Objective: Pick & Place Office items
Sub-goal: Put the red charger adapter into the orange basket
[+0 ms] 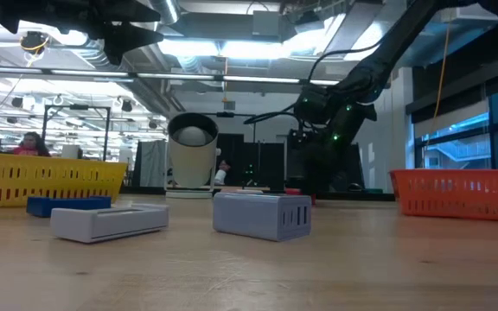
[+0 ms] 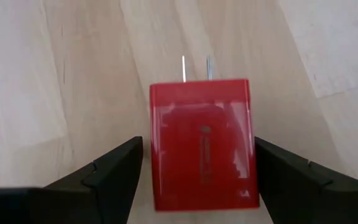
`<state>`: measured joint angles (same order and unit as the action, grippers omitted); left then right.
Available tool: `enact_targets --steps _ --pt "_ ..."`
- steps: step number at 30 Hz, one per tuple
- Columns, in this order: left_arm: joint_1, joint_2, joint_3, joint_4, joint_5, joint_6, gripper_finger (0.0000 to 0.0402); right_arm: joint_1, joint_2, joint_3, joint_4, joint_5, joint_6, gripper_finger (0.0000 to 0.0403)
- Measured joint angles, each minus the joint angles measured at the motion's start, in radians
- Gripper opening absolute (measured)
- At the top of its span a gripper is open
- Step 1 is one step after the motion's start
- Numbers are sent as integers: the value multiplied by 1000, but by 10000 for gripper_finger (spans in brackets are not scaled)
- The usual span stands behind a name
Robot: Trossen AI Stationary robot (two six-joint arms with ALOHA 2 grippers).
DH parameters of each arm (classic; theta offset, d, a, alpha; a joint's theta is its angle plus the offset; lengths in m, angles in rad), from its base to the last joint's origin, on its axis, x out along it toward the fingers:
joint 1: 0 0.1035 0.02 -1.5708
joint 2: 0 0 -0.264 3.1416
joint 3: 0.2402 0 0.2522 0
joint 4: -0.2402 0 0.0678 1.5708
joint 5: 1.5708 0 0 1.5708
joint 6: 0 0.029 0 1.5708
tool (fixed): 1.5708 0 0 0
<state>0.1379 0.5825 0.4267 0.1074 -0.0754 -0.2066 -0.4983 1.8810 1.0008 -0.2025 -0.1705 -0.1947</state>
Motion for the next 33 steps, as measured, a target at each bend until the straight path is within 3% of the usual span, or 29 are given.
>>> enact_targets --steps 8,14,26,33 --pt "0 0 0 0 26 0 204 5 6 14 28 5 -10 261" --pt "0 0 0 0 25 0 204 6 6 14 26 2 -22 211" --pt "0 0 0 -5 25 -16 204 6 -9 15 11 -19 97 210" --pt "0 0 0 -6 27 -16 204 5 -142 14 0 -64 112 210"
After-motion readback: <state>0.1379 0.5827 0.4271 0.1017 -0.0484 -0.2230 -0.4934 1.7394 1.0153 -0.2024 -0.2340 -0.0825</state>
